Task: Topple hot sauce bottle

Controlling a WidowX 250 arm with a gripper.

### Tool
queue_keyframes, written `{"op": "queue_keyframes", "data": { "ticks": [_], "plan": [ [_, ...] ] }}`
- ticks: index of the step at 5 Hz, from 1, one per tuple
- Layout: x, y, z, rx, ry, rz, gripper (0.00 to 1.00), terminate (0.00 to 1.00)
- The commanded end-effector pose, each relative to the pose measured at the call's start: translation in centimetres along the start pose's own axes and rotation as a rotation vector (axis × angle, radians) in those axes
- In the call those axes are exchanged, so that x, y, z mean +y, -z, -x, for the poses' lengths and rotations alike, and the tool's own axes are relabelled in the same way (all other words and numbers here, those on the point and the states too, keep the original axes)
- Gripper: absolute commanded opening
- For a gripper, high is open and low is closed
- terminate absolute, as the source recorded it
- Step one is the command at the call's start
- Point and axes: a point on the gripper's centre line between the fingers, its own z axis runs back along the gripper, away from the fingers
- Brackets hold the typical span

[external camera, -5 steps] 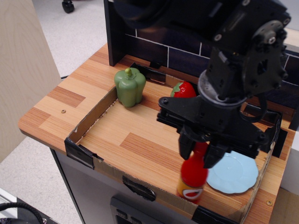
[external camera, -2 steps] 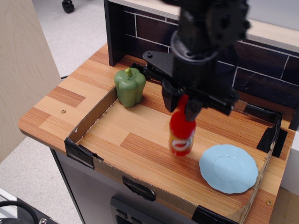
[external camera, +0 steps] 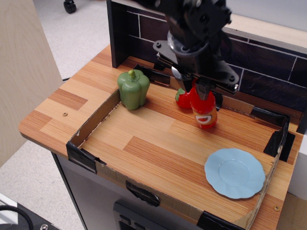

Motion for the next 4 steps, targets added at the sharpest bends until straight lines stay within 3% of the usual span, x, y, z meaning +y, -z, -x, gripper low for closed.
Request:
{"op": "queue_keyframes", "data": {
  "ticks": [1,3,4],
  "plan": [
    [0.4,0.2,0.0,-0.045,0.057,0.006,0.0,0.0],
    [1.1,-0.6,1.7,0.008,0.088,0.066,0.0,0.0],
    [1.6,-0.9,3.2,0.025,0.118,0.063,0.0,0.0]
  ]
}}
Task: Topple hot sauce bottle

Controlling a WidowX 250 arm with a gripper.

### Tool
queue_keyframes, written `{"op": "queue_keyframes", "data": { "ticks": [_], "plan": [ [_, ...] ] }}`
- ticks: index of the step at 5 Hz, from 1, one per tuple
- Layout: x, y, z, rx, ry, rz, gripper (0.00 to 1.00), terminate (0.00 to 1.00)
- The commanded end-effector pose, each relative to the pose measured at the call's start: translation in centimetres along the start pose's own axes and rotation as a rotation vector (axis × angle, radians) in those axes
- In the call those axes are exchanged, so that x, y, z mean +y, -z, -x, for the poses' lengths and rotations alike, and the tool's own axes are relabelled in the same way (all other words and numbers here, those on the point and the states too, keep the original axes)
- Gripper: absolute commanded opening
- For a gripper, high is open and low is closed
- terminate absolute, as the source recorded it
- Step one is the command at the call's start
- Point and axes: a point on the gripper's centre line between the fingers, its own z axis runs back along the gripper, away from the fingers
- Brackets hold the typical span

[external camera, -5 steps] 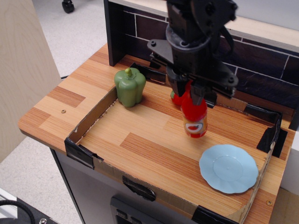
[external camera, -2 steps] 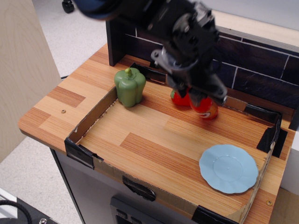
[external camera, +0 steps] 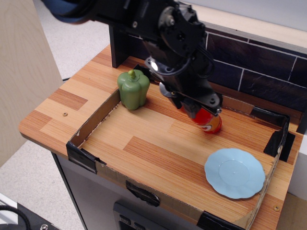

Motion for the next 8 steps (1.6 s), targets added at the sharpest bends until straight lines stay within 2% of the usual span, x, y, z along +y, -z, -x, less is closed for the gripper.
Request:
{"op": "queue_keyframes", "data": {
  "ticks": [1,2,3,4,5,6,7,8],
  "plan": [
    [1.6,-0.5,1.9,0.041,0.038,-0.028,0.0,0.0],
    [2.9,0.0,2.8,0.09,0.055,-0.019,0.0,0.0],
    [3.3,0.6,4.2,0.186,0.072,0.01,0.0,0.0],
    [3.5,1.2,5.5,0.239,0.097,0.064,0.0,0.0],
    [2.9,1.5,6.8,0.273,0.112,0.098,0.0,0.0],
    [2.3,1.6,7.5,0.289,0.105,0.096,0.0,0.0],
    [1.9,1.9,7.9,0.325,0.11,0.045,1.0,0.0],
    [1.8,2.0,7.7,0.314,0.083,-0.033,1.0,0.0]
  ]
}}
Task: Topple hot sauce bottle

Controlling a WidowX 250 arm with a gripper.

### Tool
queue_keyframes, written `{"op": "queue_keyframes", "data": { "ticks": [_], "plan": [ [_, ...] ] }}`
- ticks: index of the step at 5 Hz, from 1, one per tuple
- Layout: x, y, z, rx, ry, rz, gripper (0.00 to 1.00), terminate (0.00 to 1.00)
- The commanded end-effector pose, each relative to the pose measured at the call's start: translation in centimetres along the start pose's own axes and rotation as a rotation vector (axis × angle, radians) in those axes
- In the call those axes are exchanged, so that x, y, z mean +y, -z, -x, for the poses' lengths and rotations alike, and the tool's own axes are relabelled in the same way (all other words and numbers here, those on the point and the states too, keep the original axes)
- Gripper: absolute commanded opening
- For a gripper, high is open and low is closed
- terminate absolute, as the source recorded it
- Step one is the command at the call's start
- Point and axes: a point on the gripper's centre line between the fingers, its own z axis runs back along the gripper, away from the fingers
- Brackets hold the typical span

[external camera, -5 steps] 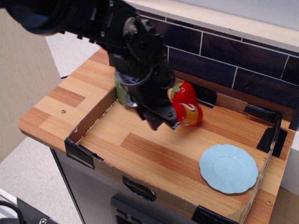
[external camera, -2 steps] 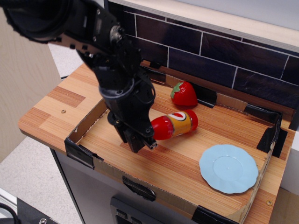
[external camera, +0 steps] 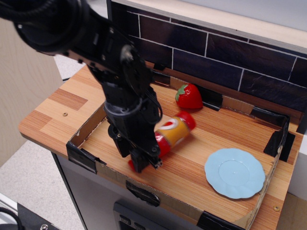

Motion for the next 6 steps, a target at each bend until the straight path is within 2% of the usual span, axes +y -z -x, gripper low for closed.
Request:
{"op": "queue_keyframes", "data": {
  "ticks": [1,2,4,5,6],
  "plan": [
    [0.0,-1.1,-0.9,-0.017,-0.03,-0.086,1.0,0.0],
    [-0.3,-2.1,-1.2,-0.008,-0.039,-0.062,1.0,0.0],
    [-1.1,-5.5,-3.0,-0.05,-0.12,-0.023,1.0,0.0],
    [-1.1,-5.5,-3.0,-0.05,-0.12,-0.023,1.0,0.0],
    [-1.1,-5.5,-3.0,-0.05,-0.12,-0.023,1.0,1.0]
  ]
}}
